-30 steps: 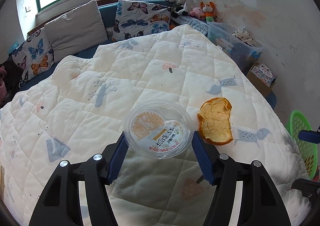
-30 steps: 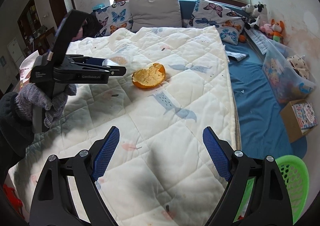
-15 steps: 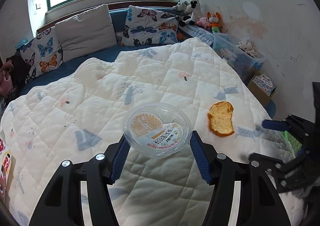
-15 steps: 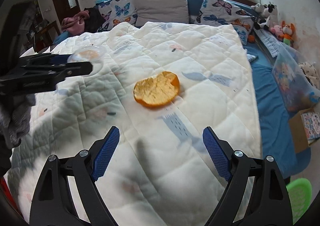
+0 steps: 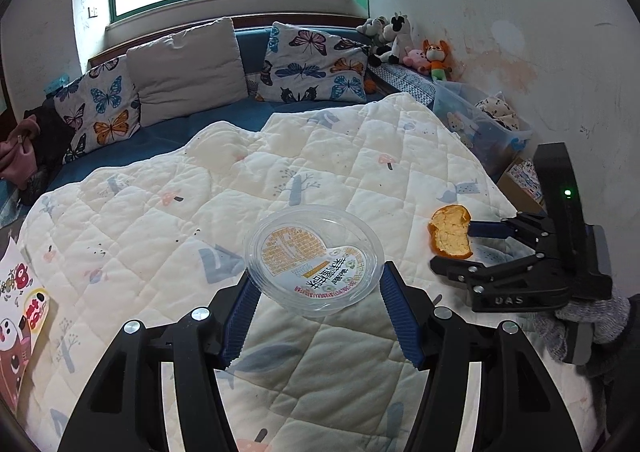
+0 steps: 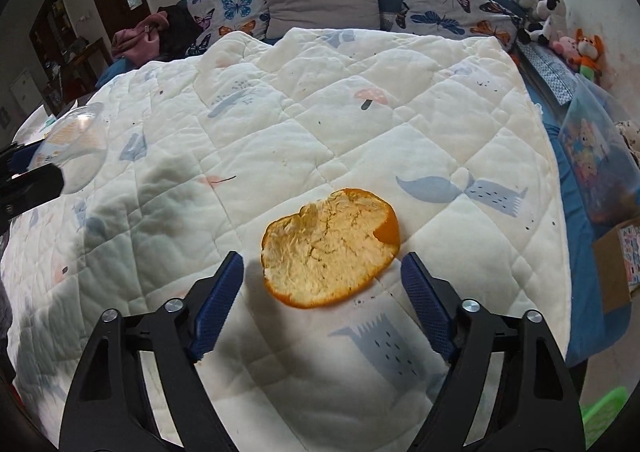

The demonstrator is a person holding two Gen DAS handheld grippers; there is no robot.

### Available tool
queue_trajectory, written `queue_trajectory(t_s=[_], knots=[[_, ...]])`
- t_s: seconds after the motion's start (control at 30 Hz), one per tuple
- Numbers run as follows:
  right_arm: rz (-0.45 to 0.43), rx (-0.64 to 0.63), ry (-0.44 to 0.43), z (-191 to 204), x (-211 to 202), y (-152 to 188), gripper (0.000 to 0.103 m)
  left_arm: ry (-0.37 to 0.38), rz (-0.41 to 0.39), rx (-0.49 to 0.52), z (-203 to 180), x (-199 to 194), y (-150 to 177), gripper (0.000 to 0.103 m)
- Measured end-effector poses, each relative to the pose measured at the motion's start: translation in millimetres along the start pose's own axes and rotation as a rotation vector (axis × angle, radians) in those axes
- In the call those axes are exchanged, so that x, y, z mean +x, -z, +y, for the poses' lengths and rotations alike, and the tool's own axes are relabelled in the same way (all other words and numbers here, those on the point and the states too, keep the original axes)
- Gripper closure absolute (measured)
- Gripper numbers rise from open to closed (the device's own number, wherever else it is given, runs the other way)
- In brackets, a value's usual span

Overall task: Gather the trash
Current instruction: 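Grasp the clear round container with the left tool while the right tool grasps the orange peel, then carry the peel and container over the green basket with both tools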

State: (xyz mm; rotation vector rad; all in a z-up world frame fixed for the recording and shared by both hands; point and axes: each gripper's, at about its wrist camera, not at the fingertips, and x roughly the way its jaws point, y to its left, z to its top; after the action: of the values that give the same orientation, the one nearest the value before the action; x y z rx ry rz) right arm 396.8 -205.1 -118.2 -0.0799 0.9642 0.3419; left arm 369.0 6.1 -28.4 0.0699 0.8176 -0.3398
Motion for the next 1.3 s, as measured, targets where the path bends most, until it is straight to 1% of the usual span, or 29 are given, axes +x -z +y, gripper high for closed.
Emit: queue_trajectory(t_s=[0.03,0.1,0.13,0.2,0.27,0.3,0.4,0.53,0.7,0.87,1.1,1.3], knots=[[0.000,0.002,0.006,1,1,0,0.028,0.001,0.000,-0.001,1,-1,1,0.044],[-0.005,-0.003,0.022,3,3,-1,0.037,-0.002,0.000,0.000,2,-2,3,0.044],[-0.008,-0.007,0.035,3,2,-1,0.040,-0.001,0.001,-0.002,2,-2,4,0.044],[-0.016,0.000,0.025,2,-1,-1,0.048,0.005,0.002,-0.012,3,-3,6,0.044],[-0.023,-0.005,0.023,3,-6,-1,0.054,0.006,0.003,-0.019,4,-4,8,0.044],[-0.026,-0.009,0.019,3,-9,-1,0.057,0.009,0.004,-0.022,4,-4,8,0.044],[-0.020,-0.008,0.009,5,-19,2,0.061,0.013,0.007,-0.021,0,-7,10,0.044],[-0.029,-0.019,0.006,10,-35,12,0.062,0.029,0.000,-0.027,-7,-16,13,0.044],[-0.043,-0.003,-0.010,13,-57,31,0.062,0.050,-0.008,-0.009,-26,-31,20,0.044],[-0.056,0.015,-0.017,15,-86,57,0.062,0.080,-0.012,0.000,-48,-45,30,0.044],[-0.077,0.011,0.018,14,-125,93,0.062,0.120,-0.011,0.021,-83,-61,45,0.044],[-0.098,0.044,0.044,4,-156,124,0.062,0.150,-0.006,0.040,-114,-72,60,0.044]])
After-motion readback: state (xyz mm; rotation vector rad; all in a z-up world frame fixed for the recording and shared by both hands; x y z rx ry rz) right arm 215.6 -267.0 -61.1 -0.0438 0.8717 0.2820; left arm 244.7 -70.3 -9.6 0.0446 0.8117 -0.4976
